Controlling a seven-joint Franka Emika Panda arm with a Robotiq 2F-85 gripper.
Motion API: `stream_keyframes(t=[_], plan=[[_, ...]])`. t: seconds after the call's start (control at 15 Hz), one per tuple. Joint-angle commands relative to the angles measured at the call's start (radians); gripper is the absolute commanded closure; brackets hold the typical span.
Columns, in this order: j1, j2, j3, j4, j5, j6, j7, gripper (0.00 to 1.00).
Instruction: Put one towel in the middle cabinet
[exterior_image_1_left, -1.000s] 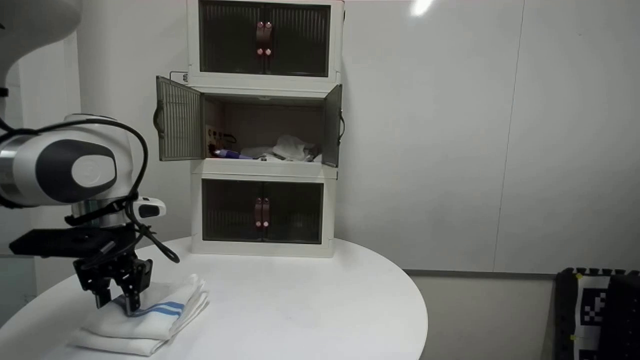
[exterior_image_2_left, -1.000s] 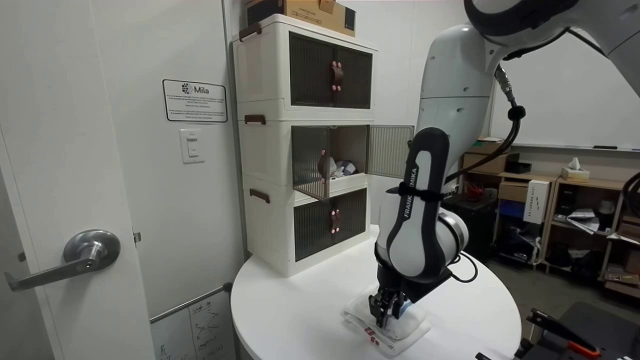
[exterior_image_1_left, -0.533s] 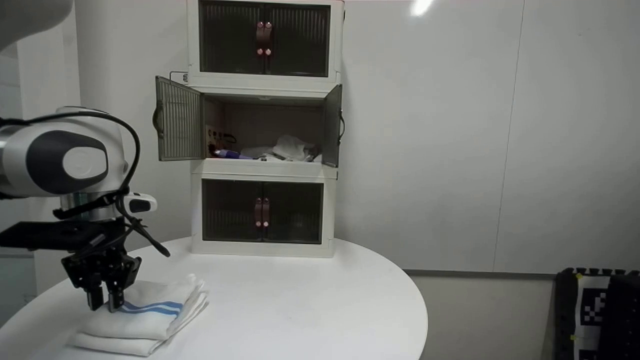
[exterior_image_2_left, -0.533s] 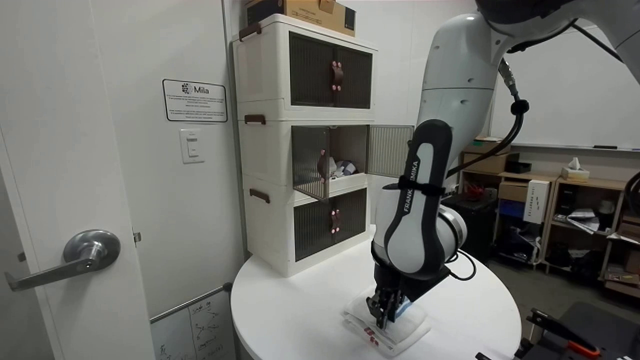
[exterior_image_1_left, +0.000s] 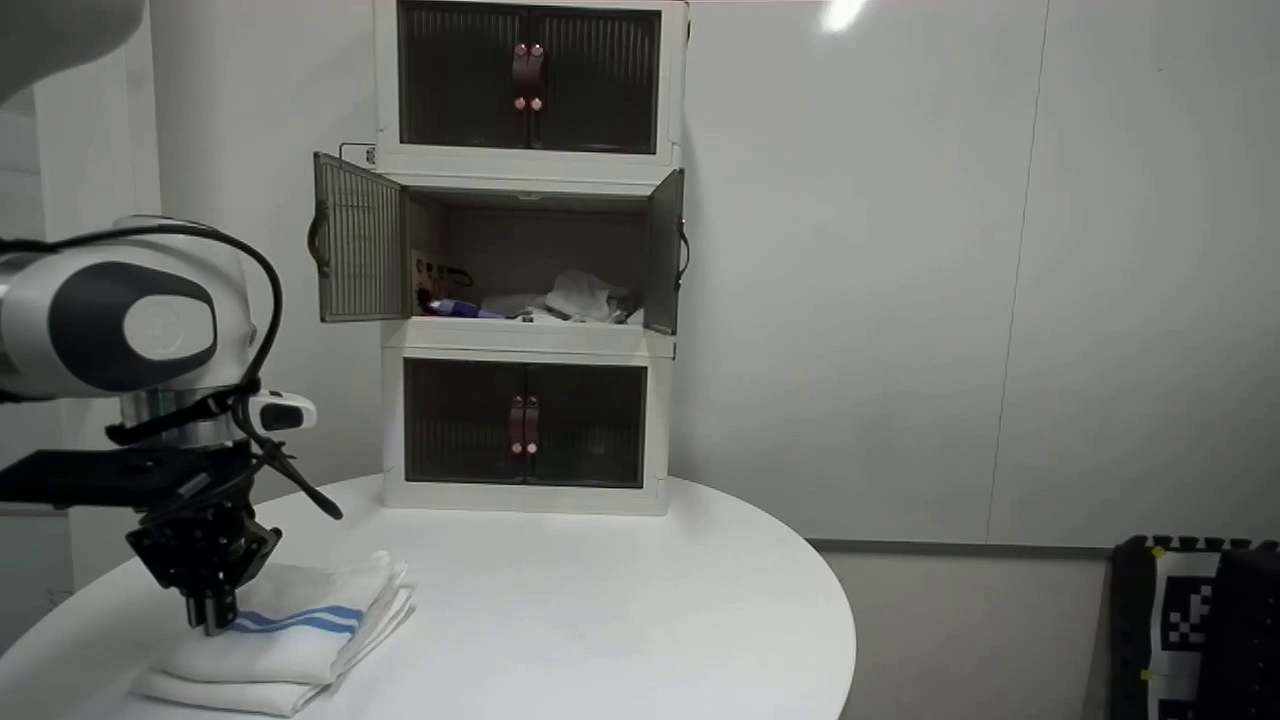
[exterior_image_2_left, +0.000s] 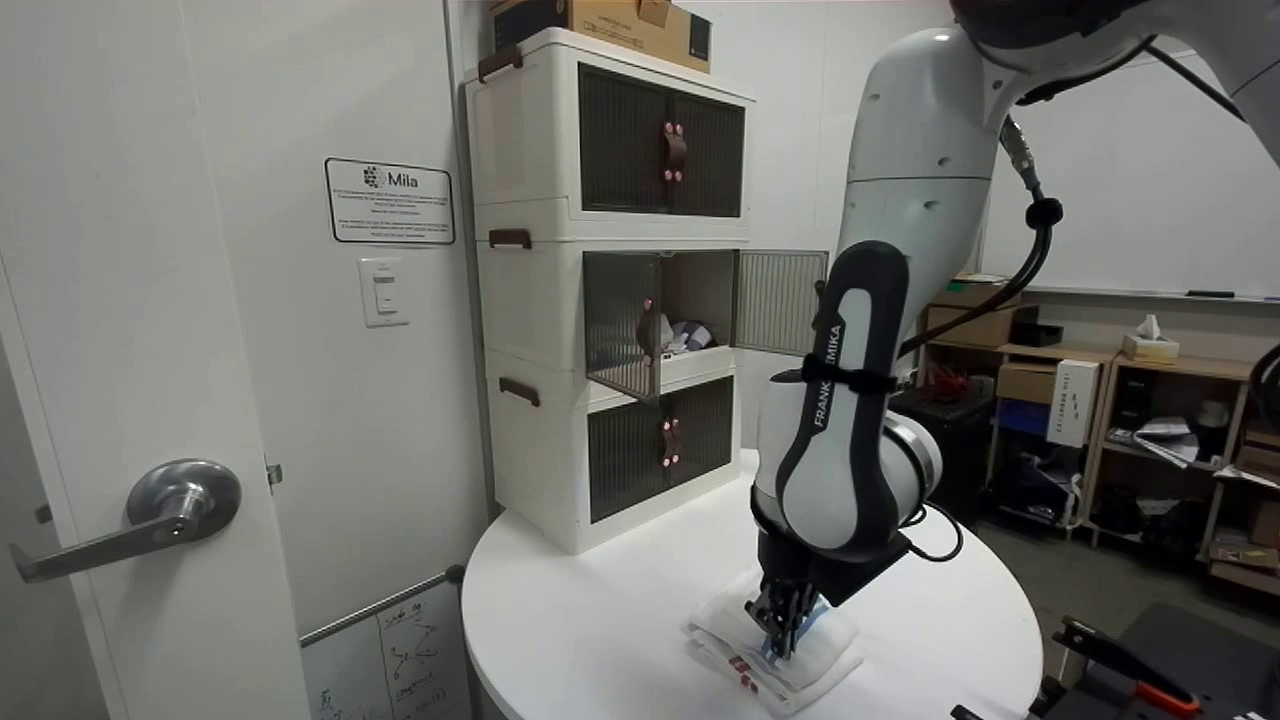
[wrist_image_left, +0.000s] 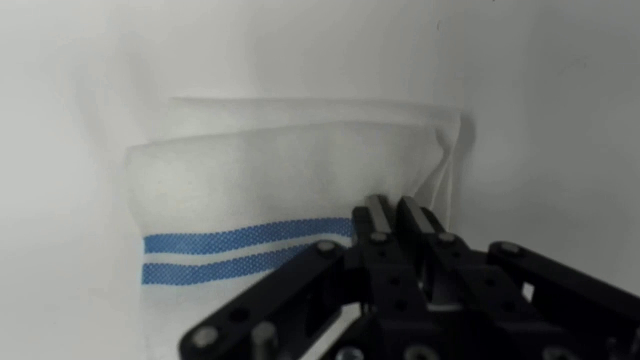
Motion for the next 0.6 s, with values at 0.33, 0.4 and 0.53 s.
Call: stream_keyframes(t=[0.33,0.4,0.53], plan=[[0.011,-0.016,-0.016,-0.026,0.015,-0.041,-0.006,0.19],[0.011,-0.014,-0.015,-0.028,0.014,-0.043,-0.007,0.13],[0.009,-0.010,-0.011,-0.033,0.013,-0.039,-0.008,0.51]])
